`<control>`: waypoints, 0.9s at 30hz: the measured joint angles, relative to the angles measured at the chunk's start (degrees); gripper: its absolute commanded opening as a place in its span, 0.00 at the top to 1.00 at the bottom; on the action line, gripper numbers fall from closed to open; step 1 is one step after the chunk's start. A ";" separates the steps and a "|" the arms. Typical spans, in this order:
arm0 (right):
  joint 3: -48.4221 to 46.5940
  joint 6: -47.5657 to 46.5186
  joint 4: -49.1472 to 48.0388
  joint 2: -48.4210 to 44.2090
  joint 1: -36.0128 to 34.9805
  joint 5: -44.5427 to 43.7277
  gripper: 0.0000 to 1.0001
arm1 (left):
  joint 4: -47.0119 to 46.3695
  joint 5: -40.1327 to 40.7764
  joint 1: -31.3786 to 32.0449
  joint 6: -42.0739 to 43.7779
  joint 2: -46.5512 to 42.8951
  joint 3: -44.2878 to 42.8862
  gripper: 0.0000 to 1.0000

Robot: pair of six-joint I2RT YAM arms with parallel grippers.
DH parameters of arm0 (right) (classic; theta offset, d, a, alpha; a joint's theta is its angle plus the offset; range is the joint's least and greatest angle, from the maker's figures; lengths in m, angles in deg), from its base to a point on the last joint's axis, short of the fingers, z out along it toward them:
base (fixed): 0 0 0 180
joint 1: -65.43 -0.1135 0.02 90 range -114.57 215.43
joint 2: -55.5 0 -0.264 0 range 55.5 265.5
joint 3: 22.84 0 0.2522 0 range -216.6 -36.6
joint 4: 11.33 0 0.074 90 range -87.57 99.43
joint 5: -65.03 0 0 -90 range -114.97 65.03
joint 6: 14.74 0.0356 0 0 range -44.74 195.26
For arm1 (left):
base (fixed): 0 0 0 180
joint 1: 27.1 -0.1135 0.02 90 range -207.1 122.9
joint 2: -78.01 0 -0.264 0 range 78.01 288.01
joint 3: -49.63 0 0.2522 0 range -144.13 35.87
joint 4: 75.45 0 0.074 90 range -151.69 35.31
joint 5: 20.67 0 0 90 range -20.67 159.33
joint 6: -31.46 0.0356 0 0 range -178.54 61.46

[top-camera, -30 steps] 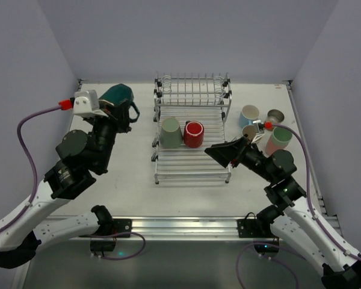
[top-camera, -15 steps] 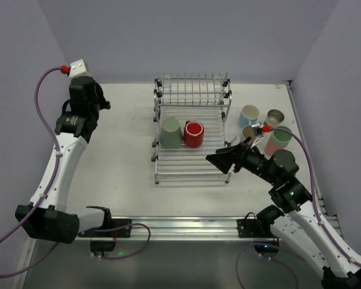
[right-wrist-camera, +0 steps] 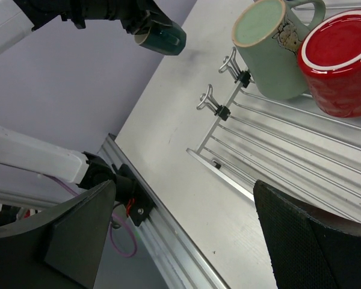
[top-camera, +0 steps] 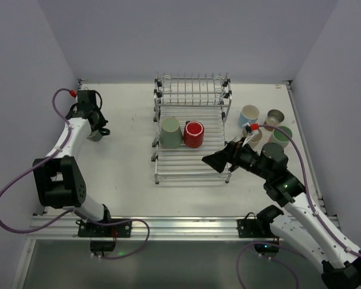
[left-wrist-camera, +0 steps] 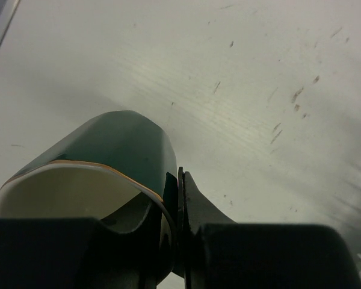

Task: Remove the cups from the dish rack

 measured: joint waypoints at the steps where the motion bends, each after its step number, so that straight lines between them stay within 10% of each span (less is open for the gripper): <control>1: 0.00 -0.15 0.13 0.31 0.00 -0.02 0.01 | 0.02 -0.17 -0.20 0.00 1.09 0.24 1.00; 11: 0.00 -1.05 0.68 0.98 0.00 -0.04 0.01 | -1.57 -1.99 -1.01 1.77 9.29 0.33 1.00; 15: 0.00 -1.38 1.18 1.73 0.00 -0.11 0.01 | -1.64 -1.79 -1.38 2.97 10.86 -0.42 0.72; 27: -1.70 -7.91 4.61 8.00 -0.11 -6.47 0.01 | -2.62 -1.77 -1.44 4.55 9.99 -1.81 0.32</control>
